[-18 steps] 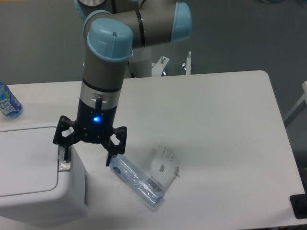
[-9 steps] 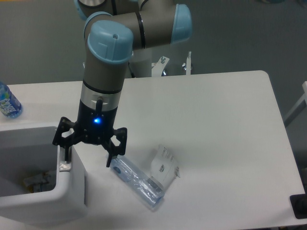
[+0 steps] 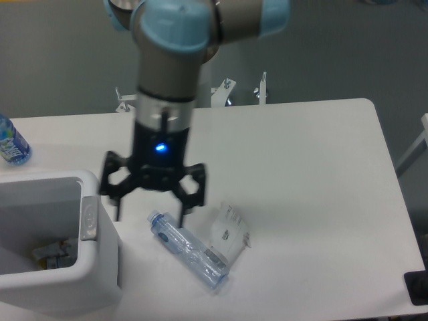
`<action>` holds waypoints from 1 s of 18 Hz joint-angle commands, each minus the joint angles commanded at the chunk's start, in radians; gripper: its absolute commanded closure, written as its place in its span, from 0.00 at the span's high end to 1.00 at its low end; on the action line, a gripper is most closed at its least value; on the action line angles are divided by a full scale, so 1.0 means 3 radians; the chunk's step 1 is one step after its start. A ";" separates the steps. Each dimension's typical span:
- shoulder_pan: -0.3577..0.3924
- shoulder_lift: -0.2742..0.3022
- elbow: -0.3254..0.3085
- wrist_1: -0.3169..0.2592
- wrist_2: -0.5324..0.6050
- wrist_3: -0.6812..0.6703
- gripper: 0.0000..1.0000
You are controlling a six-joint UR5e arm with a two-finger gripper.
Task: Open the trash can
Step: 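Lift the gripper up and away from the opened bin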
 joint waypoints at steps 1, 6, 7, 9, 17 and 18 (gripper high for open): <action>0.0071 0.0015 0.0005 -0.0020 0.0000 0.0092 1.00; 0.0205 0.0179 -0.0158 -0.0087 0.0172 0.0552 1.00; 0.0215 0.0184 -0.0189 -0.0132 0.0371 0.0690 1.00; 0.0210 0.0184 -0.0276 -0.0235 0.0679 0.0991 1.00; 0.0460 0.0179 -0.0317 -0.0526 0.1043 0.2029 1.00; 0.0556 0.0179 -0.0337 -0.0552 0.1043 0.2228 1.00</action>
